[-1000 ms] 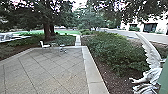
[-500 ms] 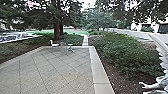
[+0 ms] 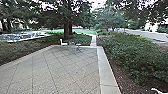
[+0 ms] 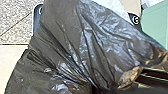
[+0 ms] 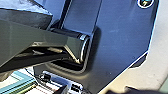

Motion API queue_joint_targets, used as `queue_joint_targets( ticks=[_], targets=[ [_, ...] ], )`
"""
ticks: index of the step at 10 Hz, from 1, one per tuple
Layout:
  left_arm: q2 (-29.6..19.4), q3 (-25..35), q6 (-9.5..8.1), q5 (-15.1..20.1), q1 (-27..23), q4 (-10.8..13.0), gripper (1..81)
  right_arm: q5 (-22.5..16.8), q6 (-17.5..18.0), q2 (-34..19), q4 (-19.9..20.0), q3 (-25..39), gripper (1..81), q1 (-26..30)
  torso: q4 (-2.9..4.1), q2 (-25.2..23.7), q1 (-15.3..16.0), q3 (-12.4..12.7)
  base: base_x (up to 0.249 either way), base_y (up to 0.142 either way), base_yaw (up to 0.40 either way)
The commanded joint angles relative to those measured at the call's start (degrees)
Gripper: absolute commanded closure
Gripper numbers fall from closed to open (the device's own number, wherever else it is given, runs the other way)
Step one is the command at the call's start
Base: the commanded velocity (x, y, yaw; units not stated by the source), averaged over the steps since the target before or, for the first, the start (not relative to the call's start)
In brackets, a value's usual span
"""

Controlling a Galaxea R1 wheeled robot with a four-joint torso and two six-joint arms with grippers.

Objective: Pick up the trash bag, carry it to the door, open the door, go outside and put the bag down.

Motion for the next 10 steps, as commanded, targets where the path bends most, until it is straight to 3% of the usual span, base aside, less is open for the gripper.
queue_joint_targets(
  ticks=[1, 3, 4, 6, 7, 9, 10],
  targets=[
    [-5.44, 8.19, 0.14, 5.61, -5.44, -2.99, 81.1, -4.10, -0.61, -1.06, 0.48, 5.02, 1.0, 1.98, 0.02, 0.00, 0.00, 0.00, 0.000, 0.000, 0.000],
    [-9.92, 14.25, 0.14, 7.99, -8.25, -5.54, 81.1, -4.10, -0.61, -2.99, 0.56, 8.63, 1.0, 1.89, -0.07, 0.00, 0.00, 0.00, 0.000, 0.000, 0.000],
    [-11.93, 16.35, 0.05, 7.99, -9.83, -7.19, 81.1, -4.02, -0.61, -3.34, 0.56, 8.63, 1.0, 1.89, -0.07, 0.00, 0.00, -4.06, 0.000, 0.000, 0.000],
    [-15.27, 18.03, 0.05, 10.61, -14.56, -11.41, 81.1, -3.75, -0.61, -3.34, 0.48, 8.45, 1.0, 1.72, -0.07, 0.00, -0.04, -6.72, 0.000, 0.000, 0.000],
    [-17.03, 18.03, 0.05, 12.21, -17.21, -15.27, 81.1, -3.75, -0.61, -3.34, 0.48, 8.28, 1.0, 1.72, -0.07, 0.00, -0.04, -8.44, 0.000, 0.000, 0.000],
    [-19.59, 17.59, 0.05, 15.02, -22.58, -20.30, 81.1, -3.66, -0.61, -3.34, 0.65, 8.28, 1.0, 1.72, -0.07, 0.02, 0.00, -12.47, 0.000, 0.000, 0.000],
    [-20.72, 17.34, -0.03, 17.28, -25.13, -22.30, 81.1, -3.67, -0.61, -3.34, 0.74, 8.28, 1.0, 1.72, -0.07, 0.02, 0.00, -8.85, 0.000, 0.000, 0.000]
  ],
)
